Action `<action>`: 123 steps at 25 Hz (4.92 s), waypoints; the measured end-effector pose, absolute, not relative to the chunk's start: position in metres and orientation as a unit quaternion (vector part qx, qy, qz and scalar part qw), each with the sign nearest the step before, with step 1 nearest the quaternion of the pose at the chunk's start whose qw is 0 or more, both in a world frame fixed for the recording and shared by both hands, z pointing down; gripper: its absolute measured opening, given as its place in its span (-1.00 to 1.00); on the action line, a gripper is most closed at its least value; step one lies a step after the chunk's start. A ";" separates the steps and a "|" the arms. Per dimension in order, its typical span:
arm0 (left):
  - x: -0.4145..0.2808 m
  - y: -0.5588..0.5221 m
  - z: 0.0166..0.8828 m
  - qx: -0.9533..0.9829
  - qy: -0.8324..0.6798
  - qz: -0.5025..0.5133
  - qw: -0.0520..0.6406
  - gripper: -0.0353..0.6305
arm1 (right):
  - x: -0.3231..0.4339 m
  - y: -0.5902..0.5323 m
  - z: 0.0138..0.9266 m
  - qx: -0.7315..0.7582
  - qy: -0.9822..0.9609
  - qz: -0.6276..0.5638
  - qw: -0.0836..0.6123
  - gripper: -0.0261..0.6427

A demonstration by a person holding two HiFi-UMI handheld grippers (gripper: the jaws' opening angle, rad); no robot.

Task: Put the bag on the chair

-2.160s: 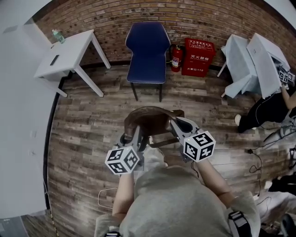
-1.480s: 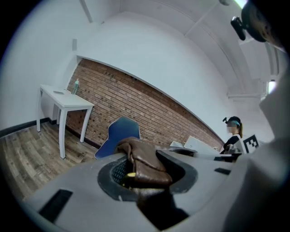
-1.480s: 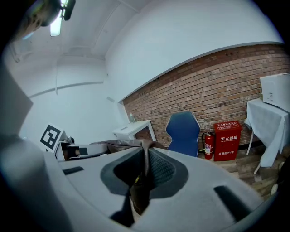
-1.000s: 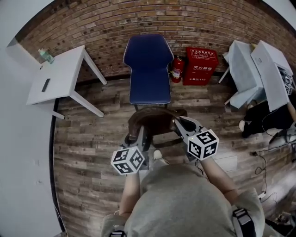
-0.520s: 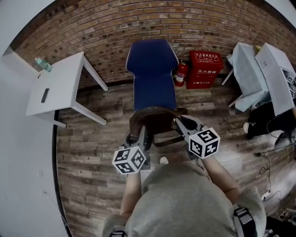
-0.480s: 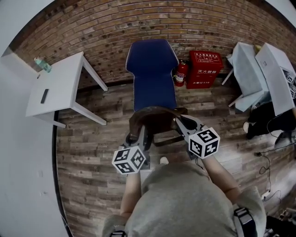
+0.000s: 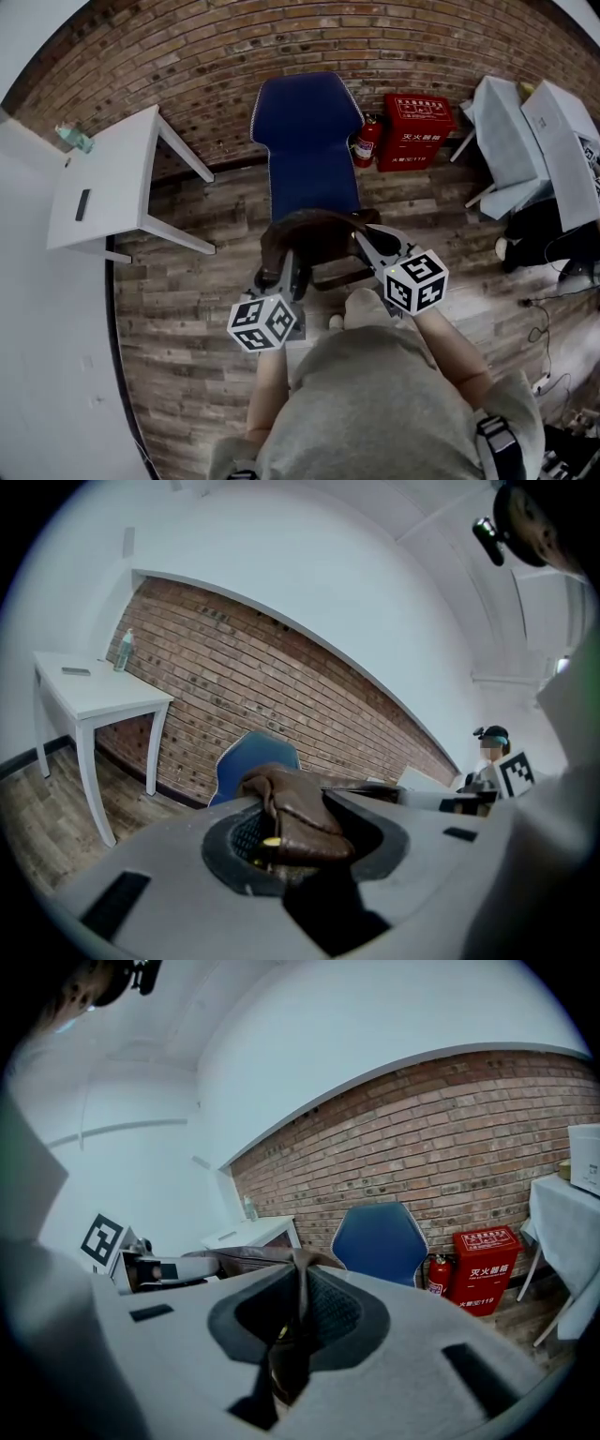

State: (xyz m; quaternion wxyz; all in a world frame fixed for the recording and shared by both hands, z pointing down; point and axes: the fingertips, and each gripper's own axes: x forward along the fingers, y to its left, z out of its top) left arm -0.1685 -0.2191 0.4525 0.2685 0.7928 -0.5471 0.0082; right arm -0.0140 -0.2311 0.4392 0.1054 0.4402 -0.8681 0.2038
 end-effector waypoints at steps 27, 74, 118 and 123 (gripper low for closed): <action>-0.158 -0.409 0.539 0.766 -0.568 0.018 0.302 -0.53 | -0.004 -0.439 0.525 0.412 -0.870 0.228 0.147 -0.83; -0.166 -0.548 0.776 0.699 -0.588 0.096 0.395 -0.51 | -0.012 -0.593 0.775 0.406 -0.835 0.289 0.234 -0.83; -0.171 -0.413 0.585 0.717 -0.614 0.034 0.328 -0.82 | -0.017 -0.455 0.574 0.457 -0.848 0.207 0.168 -0.86; -0.161 -0.378 0.564 0.723 -0.610 0.046 0.321 -0.88 | -0.009 -0.416 0.544 0.462 -0.851 0.198 0.154 -0.91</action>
